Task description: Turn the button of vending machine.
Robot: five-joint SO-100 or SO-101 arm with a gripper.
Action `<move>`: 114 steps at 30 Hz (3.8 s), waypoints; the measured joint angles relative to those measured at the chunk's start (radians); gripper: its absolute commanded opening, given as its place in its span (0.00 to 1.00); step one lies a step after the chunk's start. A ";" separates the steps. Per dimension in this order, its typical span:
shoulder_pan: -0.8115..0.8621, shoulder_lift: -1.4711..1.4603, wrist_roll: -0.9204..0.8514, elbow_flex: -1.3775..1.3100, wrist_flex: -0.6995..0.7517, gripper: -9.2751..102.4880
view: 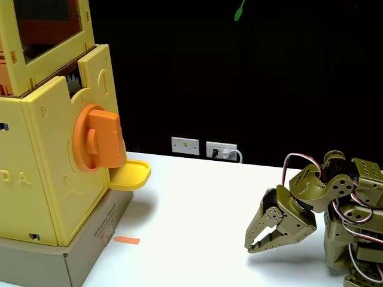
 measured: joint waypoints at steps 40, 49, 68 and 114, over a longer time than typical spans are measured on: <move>0.034 -0.620 -0.380 -0.861 -0.044 0.09; 0.034 -0.681 -0.525 -0.904 -0.278 0.08; 0.012 -0.660 -1.029 -0.555 -0.897 0.22; 0.130 -1.419 -1.330 -0.782 -1.597 0.40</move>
